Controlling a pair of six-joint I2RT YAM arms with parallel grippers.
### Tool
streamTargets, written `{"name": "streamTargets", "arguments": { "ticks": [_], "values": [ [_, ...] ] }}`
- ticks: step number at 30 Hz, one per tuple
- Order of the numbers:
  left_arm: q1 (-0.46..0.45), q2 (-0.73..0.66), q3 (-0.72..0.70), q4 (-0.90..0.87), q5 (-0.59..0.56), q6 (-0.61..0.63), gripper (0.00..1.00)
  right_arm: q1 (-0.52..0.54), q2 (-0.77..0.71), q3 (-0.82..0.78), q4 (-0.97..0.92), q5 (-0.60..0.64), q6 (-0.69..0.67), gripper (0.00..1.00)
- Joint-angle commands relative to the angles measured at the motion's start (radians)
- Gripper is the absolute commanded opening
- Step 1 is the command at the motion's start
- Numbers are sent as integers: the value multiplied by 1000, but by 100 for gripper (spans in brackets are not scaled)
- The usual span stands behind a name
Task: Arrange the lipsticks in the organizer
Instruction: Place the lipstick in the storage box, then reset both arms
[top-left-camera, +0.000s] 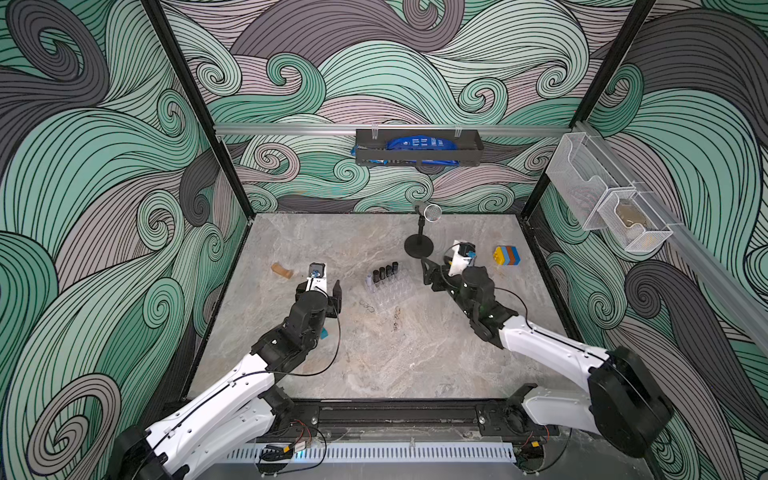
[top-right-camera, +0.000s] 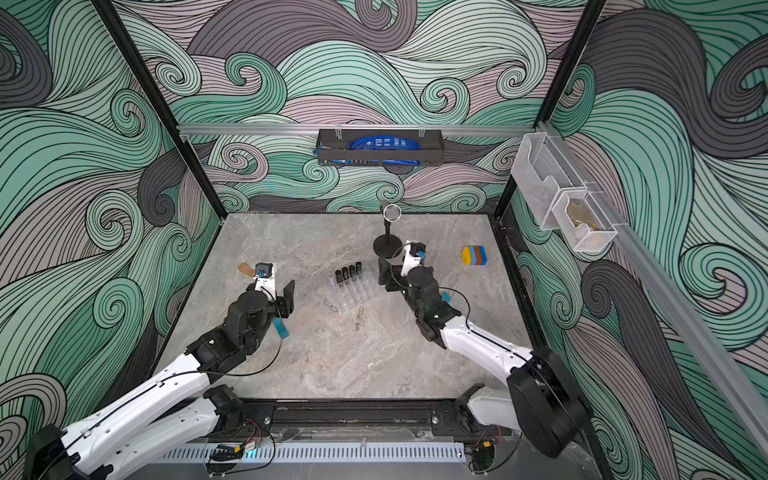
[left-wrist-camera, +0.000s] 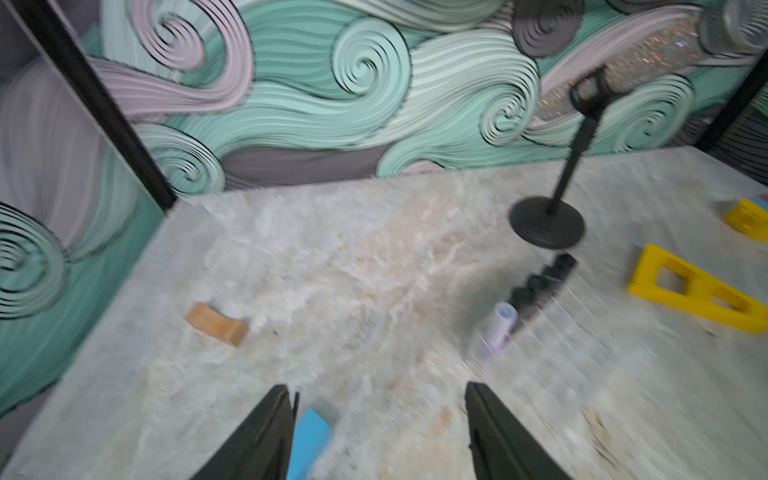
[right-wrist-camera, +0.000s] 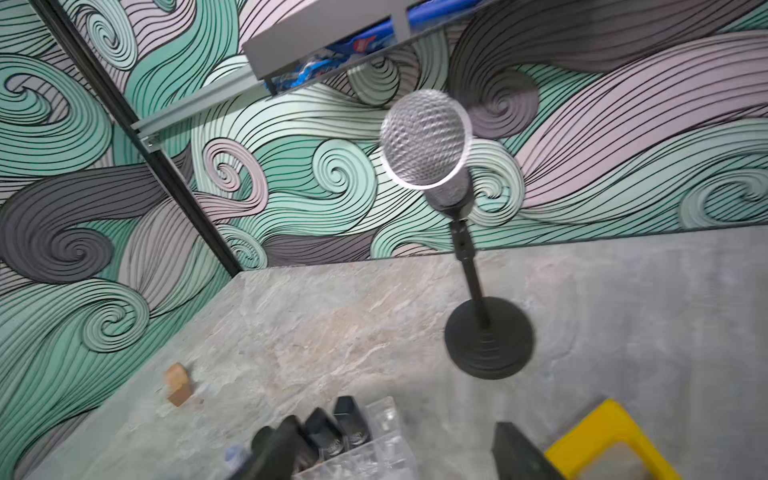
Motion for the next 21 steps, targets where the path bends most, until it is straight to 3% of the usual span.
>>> {"name": "streamTargets", "arguments": {
  "ticks": [1, 3, 5, 11, 14, 21],
  "values": [
    [34, 119, -86, 496, -319, 226, 71, -79, -72, -115, 209, 118, -227, 90],
    [76, 191, -114, 642, -358, 348, 74, -143, -100, -143, 221, 178, -261, 92],
    [115, 228, -132, 675, -363, 398, 76, -207, -139, -184, 231, 204, -276, 92],
    [189, 223, -210, 569, -244, 245, 78, -280, -138, -350, 372, 185, -241, 99],
    [236, 280, -220, 605, -167, 213, 79, -312, -45, -360, 463, 163, -259, 99],
    [361, 497, -191, 761, 131, 207, 81, -405, 131, -440, 794, 114, -211, 99]
  ]
}}
